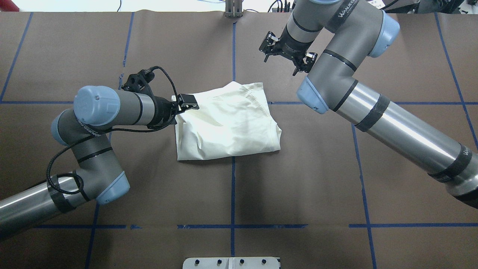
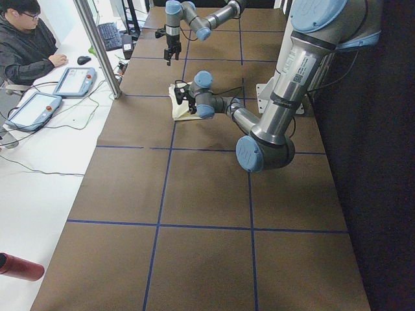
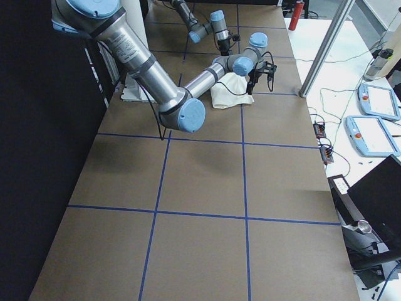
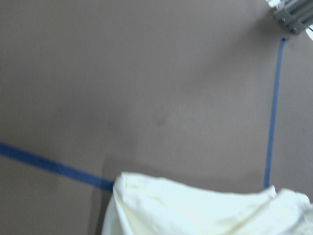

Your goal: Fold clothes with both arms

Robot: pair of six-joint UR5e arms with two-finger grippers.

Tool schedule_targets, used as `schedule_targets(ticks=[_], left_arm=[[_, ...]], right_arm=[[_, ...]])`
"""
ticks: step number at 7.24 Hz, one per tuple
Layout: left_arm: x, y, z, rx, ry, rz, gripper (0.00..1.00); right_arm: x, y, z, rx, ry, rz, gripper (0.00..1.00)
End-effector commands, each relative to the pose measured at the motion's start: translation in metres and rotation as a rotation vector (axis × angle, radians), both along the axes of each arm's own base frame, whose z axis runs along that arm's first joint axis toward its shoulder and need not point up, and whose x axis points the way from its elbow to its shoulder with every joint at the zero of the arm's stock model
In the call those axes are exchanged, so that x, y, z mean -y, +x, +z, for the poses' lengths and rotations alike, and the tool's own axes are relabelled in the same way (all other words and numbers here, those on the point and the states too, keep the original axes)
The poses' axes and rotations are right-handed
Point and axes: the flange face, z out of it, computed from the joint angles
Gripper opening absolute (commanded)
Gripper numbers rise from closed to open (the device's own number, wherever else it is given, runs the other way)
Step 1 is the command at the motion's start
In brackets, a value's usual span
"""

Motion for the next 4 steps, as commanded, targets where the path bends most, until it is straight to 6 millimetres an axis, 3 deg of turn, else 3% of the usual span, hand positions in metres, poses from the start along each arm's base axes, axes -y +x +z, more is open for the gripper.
schedule_targets(ticks=[1,4], left_arm=[[-0.0179,0.0258,0.0062,-0.057,-0.024,0.032,1.0],[-0.017,0.0279,0.0096,-0.047,-0.018,0.037,1.0]], right_arm=[[0.0036,0.0183,-0.0013,-0.028,0.007,-0.004,1.0],[0.0051,0.0201,0.0007,-0.031,0.003,-0.001,1.0]])
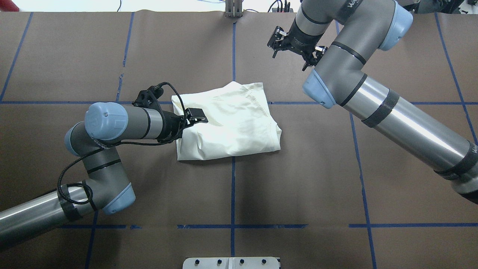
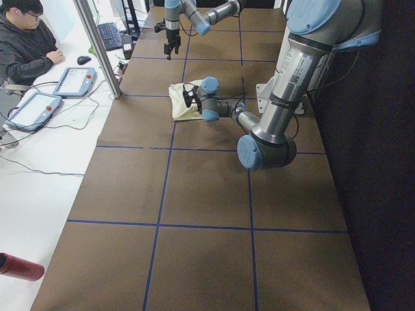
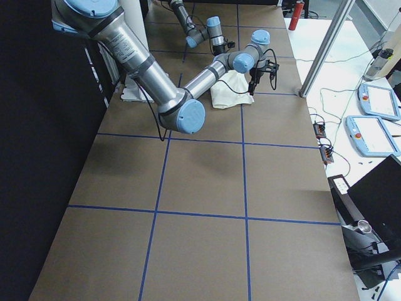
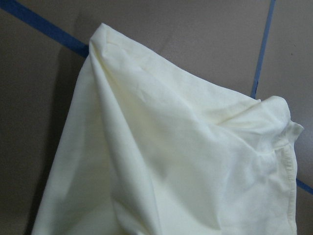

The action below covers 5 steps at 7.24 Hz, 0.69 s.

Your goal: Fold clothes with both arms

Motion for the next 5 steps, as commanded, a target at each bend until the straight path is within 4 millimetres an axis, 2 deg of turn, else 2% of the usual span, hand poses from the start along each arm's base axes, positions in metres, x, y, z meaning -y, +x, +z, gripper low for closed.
schedule_targets(ticks=[1,3,4,5], left_arm=[[-0.002,0.003,-0.003,-0.005,0.006,0.032,1.0],[-0.013,0.007,-0.005,0.002,0.071,0.128,1.0],[-0.022,0.004,-0.002,-0.004,0.076,0.191,1.0],[-0.032,-0.002,-0.008,-0.024,0.072,0.251,1.0]], right_arm=[[0.002,0.003,0.005,-0.005,0.0,0.002,1.0],[0.004,0.006,0.008,-0.011,0.006,-0.003,1.0],[0.005,0.007,0.008,-0.011,0.006,-0.002,1.0],[0.004,0.007,0.008,-0.01,0.006,-0.003,1.0]])
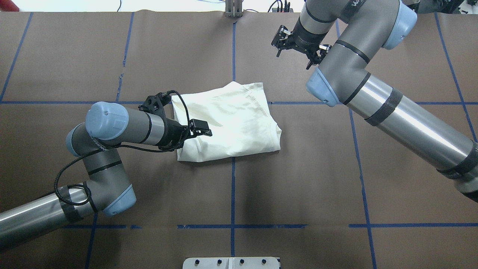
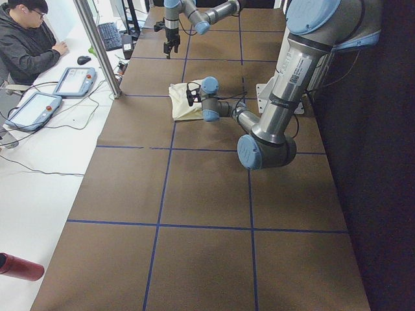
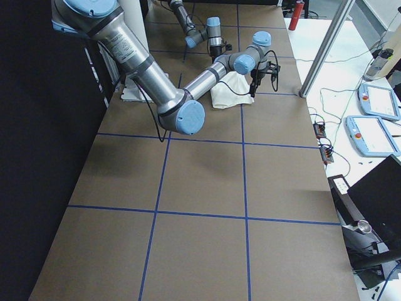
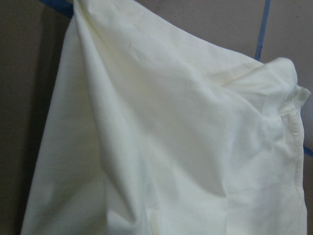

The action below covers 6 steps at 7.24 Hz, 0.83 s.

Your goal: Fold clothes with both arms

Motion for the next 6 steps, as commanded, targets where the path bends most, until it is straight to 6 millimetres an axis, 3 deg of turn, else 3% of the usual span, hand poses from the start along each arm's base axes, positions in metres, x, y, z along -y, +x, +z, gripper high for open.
schedule_targets(ticks=[1,2,3,4,6], left_arm=[[-0.016,-0.007,-0.013,-0.031,0.013,0.084,1.0],[-0.049,0.014,-0.018,-0.04,0.022,0.138,1.0],[-0.065,0.023,-0.022,-0.046,0.029,0.162,1.0],[-0.076,0.008,-0.027,-0.063,0.039,0.167,1.0],[-0.101,-0.034,-0.015,-0.067,0.046,0.177,1.0]], right_arm=[[0.0,0.001,-0.001,0.001,0.001,0.0,1.0],[0.0,0.001,-0.003,0.004,0.004,0.0,1.0],[-0.001,0.001,-0.004,0.006,0.007,0.0,1.0],[-0.002,0.004,-0.004,0.008,0.011,0.002,1.0],[-0.012,0.012,-0.001,0.017,0.022,0.0,1.0]])
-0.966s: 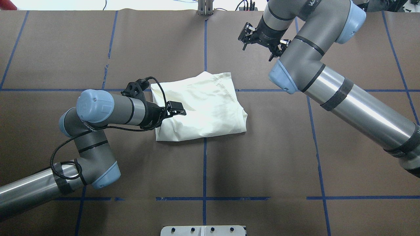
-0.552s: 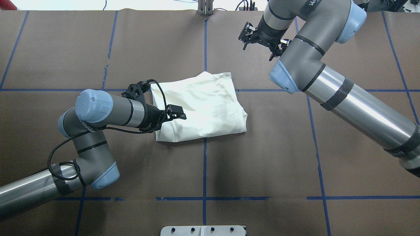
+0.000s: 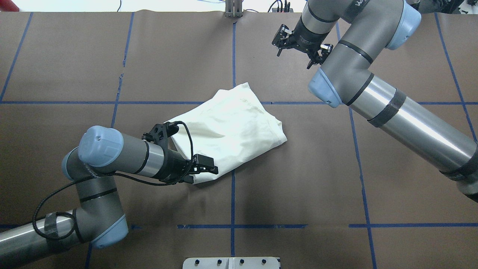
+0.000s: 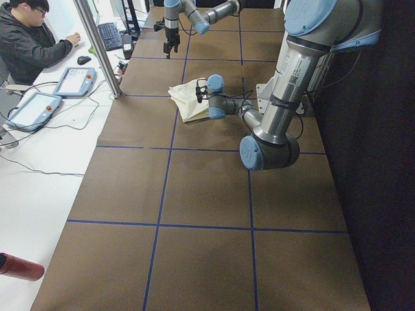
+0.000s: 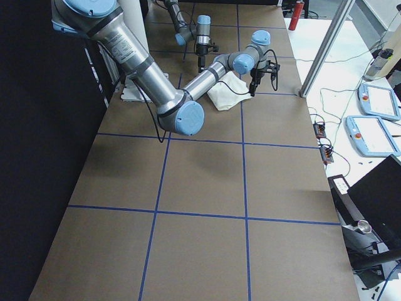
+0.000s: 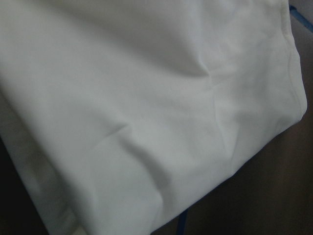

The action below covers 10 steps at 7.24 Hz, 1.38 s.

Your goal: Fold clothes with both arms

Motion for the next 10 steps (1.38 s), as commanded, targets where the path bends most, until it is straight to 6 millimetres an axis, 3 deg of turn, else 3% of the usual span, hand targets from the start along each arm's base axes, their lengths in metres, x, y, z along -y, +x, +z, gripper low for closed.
schedule_targets(ticks=[1,2,3,5,6,7,8,10], left_arm=[[-0.013,-0.039,0.003,0.013,0.022,-0.004,1.0],[0.018,-0.071,-0.004,0.055,0.049,-0.07,1.0],[0.053,-0.117,-0.004,0.143,0.12,-0.137,1.0],[0.11,-0.227,0.008,0.39,0.312,-0.211,1.0],[0.143,-0.279,0.024,0.5,0.406,-0.23,1.0],[0.177,-0.345,0.06,0.637,0.453,-0.226,1.0],[0.205,-0.41,0.096,0.747,0.494,-0.205,1.0],[0.234,-0.518,0.195,0.835,0.554,-0.073,1.0]], right_arm=[[-0.006,0.008,0.002,0.002,0.016,0.003,1.0],[-0.011,0.024,0.009,-0.003,0.07,-0.024,1.0],[-0.02,0.059,0.03,-0.015,0.128,-0.05,1.0],[-0.026,0.138,0.085,-0.102,0.244,-0.126,1.0],[-0.031,0.173,0.115,-0.165,0.283,-0.197,1.0],[-0.037,0.21,0.152,-0.215,0.304,-0.252,1.0],[-0.046,0.264,0.194,-0.234,0.325,-0.298,1.0],[-0.071,0.361,0.27,-0.174,0.339,-0.4,1.0]])
